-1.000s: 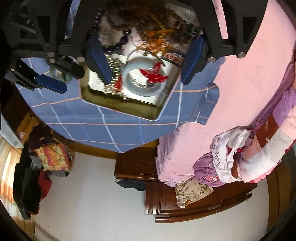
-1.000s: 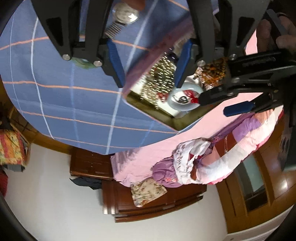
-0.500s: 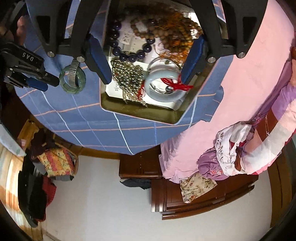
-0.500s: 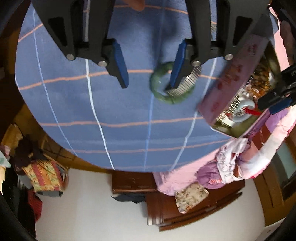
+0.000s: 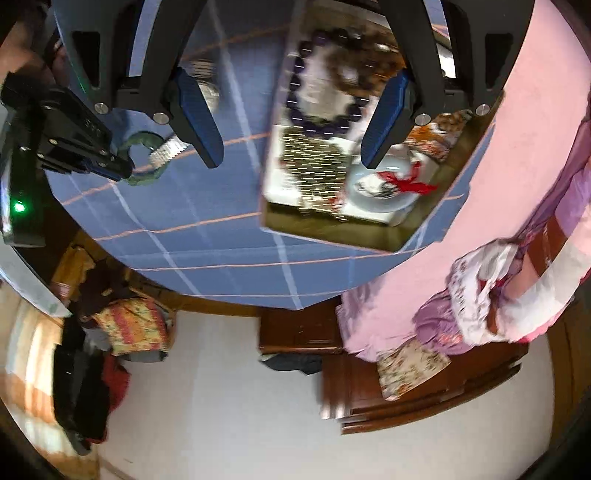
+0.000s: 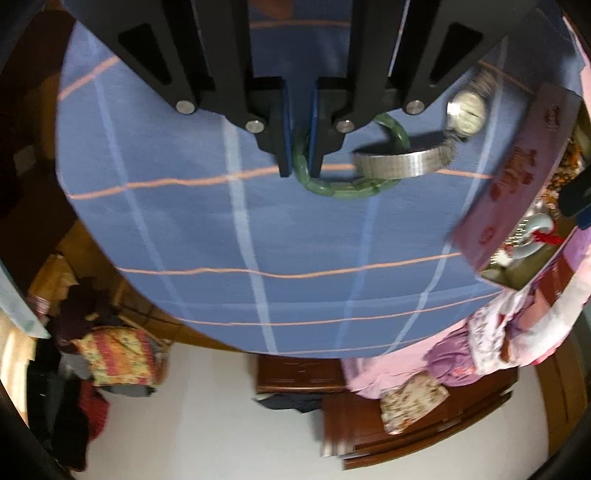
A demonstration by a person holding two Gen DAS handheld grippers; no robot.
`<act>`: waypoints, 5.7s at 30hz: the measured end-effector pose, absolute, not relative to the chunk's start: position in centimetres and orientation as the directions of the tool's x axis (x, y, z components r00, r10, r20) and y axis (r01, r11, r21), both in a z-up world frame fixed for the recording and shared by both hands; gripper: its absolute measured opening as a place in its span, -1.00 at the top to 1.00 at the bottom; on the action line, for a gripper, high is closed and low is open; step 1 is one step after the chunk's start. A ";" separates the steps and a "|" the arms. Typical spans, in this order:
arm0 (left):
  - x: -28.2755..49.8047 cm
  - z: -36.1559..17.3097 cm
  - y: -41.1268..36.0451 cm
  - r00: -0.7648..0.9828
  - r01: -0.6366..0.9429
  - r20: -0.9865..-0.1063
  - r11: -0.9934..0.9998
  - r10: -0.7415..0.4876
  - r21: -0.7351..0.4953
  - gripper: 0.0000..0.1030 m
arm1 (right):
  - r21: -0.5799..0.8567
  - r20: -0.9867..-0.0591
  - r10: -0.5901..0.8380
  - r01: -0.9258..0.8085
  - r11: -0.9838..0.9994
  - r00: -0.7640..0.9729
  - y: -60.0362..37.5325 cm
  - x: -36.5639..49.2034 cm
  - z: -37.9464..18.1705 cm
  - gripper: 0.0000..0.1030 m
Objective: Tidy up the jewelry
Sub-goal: 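Grasp the green jade bangle on the table with the right gripper, then grasp the silver wristwatch with the left gripper while the right holds the green bangle, then carry the wristwatch and green bangle over the tin with both grippers, then lower both grippers into the tin and open them to release the watch and bangle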
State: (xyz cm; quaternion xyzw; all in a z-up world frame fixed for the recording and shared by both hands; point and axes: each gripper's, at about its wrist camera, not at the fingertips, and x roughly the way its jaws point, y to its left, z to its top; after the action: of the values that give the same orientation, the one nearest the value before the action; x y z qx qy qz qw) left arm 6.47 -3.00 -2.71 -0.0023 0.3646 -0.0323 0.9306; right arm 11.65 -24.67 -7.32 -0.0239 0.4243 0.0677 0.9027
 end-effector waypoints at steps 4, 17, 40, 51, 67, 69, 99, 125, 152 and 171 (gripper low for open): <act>5.5 -2.7 -5.6 0.730 0.112 -0.677 0.994 -0.094 -0.018 -0.49 | -0.017 -0.768 0.052 -0.101 0.995 0.638 -26.4 10.6 -7.3 0.82; 6.1 -6.2 -10.5 0.653 0.220 -0.745 0.975 -0.138 0.013 -0.49 | 0.033 -0.767 0.067 -0.065 0.997 0.639 -28.1 10.3 -7.1 0.81; 6.5 -7.9 -10.8 0.595 0.252 -0.786 0.968 -0.171 -0.020 0.28 | 0.063 -0.779 0.123 -0.117 0.991 0.615 -27.4 10.3 -7.6 0.75; 5.7 -4.8 -9.5 0.687 0.223 -0.705 0.974 -0.177 -0.027 0.28 | 0.074 -0.768 0.132 -0.118 0.990 0.627 -27.4 10.3 -7.3 0.78; 5.6 -1.7 -6.4 0.749 0.188 -0.636 0.980 -0.182 -0.059 0.28 | 0.058 -0.755 0.128 -0.129 0.990 0.643 -26.5 10.0 -6.9 0.81; 5.4 -1.4 -6.2 0.753 0.188 -0.632 0.980 -0.183 -0.060 0.28 | 0.055 -0.745 0.128 -0.132 0.990 0.654 -26.4 9.8 -6.6 0.81; 6.1 3.9 1.9 0.836 0.027 -0.547 0.999 -0.039 -0.029 0.28 | 0.049 -0.654 0.305 -0.363 0.930 0.693 -18.2 9.7 -1.2 0.81; 8.6 2.2 5.7 0.812 -0.043 -0.584 0.999 0.023 -0.020 0.28 | 0.027 -0.597 0.428 -0.517 0.856 0.678 -9.6 11.0 1.7 0.81; 10.1 -2.4 7.1 0.735 -0.060 -0.677 0.998 0.032 -0.018 0.28 | 0.061 -0.674 0.426 -0.529 0.846 0.604 -7.6 12.7 -2.2 0.81; 10.1 -5.0 6.8 0.687 -0.039 -0.726 0.999 0.020 -0.010 0.28 | 0.066 -0.709 0.424 -0.546 0.835 0.563 -6.8 12.7 -4.1 0.81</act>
State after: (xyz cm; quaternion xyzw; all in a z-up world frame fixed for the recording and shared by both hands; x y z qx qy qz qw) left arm 10.12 6.76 -4.96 -0.0124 0.3953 0.0161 0.9183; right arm 12.73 -6.75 -4.06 -0.0806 0.3777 0.2755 0.8803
